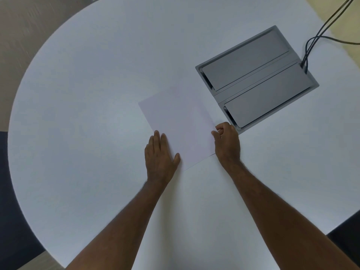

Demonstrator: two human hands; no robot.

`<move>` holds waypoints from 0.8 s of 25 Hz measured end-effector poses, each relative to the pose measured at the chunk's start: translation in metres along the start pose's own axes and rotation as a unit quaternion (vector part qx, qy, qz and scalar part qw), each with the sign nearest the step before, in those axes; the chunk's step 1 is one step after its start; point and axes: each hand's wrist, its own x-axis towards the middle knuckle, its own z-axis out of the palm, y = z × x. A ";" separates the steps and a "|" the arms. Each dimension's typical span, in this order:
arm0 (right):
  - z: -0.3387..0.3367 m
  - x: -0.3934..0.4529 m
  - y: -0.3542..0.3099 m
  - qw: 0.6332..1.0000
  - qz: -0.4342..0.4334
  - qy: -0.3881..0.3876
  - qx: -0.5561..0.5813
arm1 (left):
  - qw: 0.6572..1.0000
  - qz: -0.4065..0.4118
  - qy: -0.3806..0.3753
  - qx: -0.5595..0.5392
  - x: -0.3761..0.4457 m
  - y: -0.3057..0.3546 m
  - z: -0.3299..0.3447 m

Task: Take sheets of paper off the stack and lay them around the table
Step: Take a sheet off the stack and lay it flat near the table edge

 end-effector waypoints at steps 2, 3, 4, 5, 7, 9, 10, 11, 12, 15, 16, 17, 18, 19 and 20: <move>0.000 0.000 0.002 1.000 0.015 0.005 0.020 | 1.000 -0.001 0.002 -0.003 0.000 0.000 0.000; 0.000 0.000 0.003 0.999 0.020 0.006 0.024 | 1.000 -0.002 0.003 -0.007 -0.001 -0.001 0.001; 0.000 0.000 0.005 0.999 0.023 0.008 0.026 | 1.000 -0.003 0.003 -0.011 -0.001 -0.001 0.002; -0.001 0.000 0.007 0.999 0.023 0.010 0.026 | 1.000 -0.002 0.002 -0.014 -0.002 -0.002 0.002; -0.002 -0.002 0.011 0.999 0.022 0.019 0.025 | 1.000 0.003 0.003 -0.009 -0.003 -0.004 0.003; -0.005 -0.003 0.014 0.999 0.022 0.030 0.022 | 1.000 0.011 0.001 0.002 -0.004 -0.006 0.003; -0.006 -0.003 0.014 0.999 0.020 0.035 0.021 | 1.000 0.013 -0.001 0.005 -0.004 -0.006 0.003; -0.009 -0.005 0.013 0.999 0.014 0.043 0.022 | 1.000 0.014 -0.003 0.007 -0.004 -0.006 0.002; -0.011 -0.006 0.011 0.998 0.003 0.055 0.025 | 1.000 0.014 -0.006 0.009 -0.004 -0.006 0.002; -0.024 -0.012 0.006 0.996 -0.008 0.086 0.027 | 1.000 0.015 -0.014 0.013 -0.004 -0.006 -0.002; -0.029 -0.014 0.005 0.997 0.000 0.076 0.033 | 1.000 0.016 -0.018 0.013 -0.005 -0.006 -0.004; -0.033 -0.015 0.004 0.997 0.012 0.050 0.059 | 0.999 0.018 -0.024 0.014 -0.004 -0.006 -0.006; -0.035 -0.016 0.003 0.994 0.030 0.015 0.107 | 0.999 0.020 -0.031 0.019 -0.004 -0.005 -0.009; -0.037 -0.018 0.000 0.986 0.053 -0.017 0.155 | 0.999 0.023 -0.037 0.026 -0.004 -0.004 -0.012; -0.038 -0.020 -0.001 0.980 0.075 -0.033 0.183 | 0.998 0.024 -0.041 0.033 -0.005 -0.003 -0.013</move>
